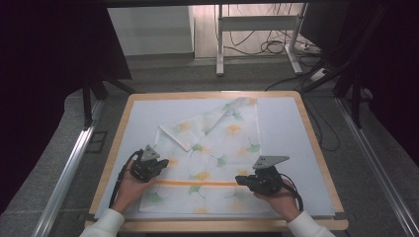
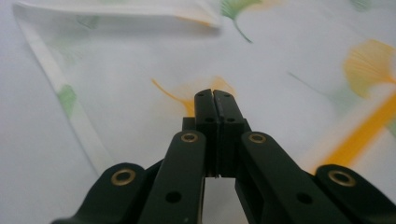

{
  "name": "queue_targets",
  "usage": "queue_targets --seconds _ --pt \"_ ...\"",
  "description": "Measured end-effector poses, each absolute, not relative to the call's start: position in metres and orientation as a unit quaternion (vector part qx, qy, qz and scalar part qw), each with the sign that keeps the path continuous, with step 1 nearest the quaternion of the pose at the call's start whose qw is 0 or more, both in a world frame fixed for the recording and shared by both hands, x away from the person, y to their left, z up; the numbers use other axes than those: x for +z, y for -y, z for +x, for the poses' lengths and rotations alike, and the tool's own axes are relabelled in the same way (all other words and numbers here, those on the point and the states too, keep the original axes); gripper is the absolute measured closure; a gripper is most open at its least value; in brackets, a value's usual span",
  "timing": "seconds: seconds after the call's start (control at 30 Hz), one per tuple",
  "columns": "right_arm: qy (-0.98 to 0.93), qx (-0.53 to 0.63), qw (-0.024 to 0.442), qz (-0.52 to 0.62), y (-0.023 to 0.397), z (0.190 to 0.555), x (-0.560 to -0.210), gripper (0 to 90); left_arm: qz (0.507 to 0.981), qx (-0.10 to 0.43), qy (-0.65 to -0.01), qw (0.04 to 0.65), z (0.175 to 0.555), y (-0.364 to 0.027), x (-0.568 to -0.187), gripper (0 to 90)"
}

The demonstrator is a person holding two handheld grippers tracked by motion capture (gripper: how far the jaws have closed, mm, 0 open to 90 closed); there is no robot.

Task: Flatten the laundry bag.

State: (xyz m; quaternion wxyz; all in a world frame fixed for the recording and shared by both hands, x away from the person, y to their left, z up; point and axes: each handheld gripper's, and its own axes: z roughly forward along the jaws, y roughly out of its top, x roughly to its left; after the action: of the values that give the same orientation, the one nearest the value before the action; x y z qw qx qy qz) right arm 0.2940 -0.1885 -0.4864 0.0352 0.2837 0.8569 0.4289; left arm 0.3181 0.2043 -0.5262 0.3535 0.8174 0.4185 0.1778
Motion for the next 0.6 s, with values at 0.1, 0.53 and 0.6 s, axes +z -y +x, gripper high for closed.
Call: queue_targets --seconds 0.1,0.53,0.6 --pt "-0.857 0.431 0.036 0.281 0.189 0.293 -0.485 89.2 0.813 0.168 -0.424 0.363 0.332 -0.204 -0.527 90.0" --pt "-0.852 0.438 0.039 0.284 0.191 0.293 -0.482 89.3 0.821 0.122 -0.425 0.362 0.378 -0.192 -0.524 90.0" --pt "-0.851 0.44 0.041 0.285 0.192 0.292 -0.481 89.3 0.823 0.116 -0.428 0.355 0.387 -0.192 -0.526 90.0"
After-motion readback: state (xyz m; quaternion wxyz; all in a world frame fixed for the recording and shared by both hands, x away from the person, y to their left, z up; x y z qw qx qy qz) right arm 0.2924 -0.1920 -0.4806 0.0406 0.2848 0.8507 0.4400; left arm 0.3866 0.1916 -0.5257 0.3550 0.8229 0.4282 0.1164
